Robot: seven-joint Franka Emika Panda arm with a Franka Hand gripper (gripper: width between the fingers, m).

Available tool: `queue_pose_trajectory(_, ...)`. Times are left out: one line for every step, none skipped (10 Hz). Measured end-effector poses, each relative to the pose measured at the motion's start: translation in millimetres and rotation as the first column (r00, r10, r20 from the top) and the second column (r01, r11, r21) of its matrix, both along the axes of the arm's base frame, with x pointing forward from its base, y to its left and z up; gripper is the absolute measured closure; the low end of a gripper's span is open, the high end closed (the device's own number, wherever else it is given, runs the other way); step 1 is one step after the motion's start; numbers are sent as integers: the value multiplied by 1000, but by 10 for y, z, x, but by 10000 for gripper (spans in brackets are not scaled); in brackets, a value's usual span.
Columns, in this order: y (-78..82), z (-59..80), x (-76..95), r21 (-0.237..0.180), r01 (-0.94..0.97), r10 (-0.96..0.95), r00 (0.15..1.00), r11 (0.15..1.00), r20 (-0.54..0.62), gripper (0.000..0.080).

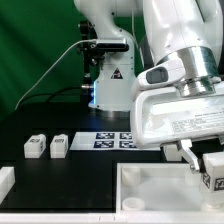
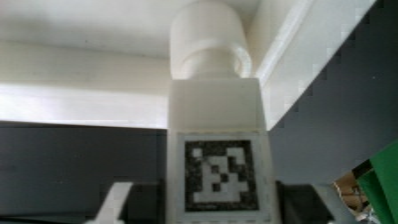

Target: Assemble one leg

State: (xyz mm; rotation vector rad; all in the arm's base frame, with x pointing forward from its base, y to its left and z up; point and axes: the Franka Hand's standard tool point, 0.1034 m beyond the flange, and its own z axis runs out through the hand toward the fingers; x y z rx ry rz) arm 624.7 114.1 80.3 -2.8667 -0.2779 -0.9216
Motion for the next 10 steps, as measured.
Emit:
queue_pose_trajectory(-1, 1, 4, 0, -1, 1, 1000, 1000, -4, 506)
queue_pose_trajectory(-1, -2, 2, 0, -1, 1, 1000, 1000, -5, 498)
queue_pose_trajectory(-1, -15, -6, 0, -2, 2, 1000, 1000, -11, 498)
queue_pose_trajectory(-2, -17, -7, 0, -2, 2, 1000, 1000, -12, 327)
queue_pose_trajectory(-2, -19, -7, 0, -1, 1, 1000, 1000, -12, 185)
queue_pose_trajectory(-3, -20, -8, 0, -1, 1, 1000, 1000, -12, 185)
queue_pose_trajectory(-3, -22, -9, 0, -1, 1, 1000, 1000, -13, 160)
queue_pose_trajectory(-3, -23, -9, 0, -1, 1, 1000, 1000, -13, 153)
queue_pose_trajectory(-3, -24, -10, 0, -1, 1, 1000, 1000, -13, 153)
queue_pose_trajectory(-4, -25, -10, 0, -1, 1, 1000, 1000, -13, 153)
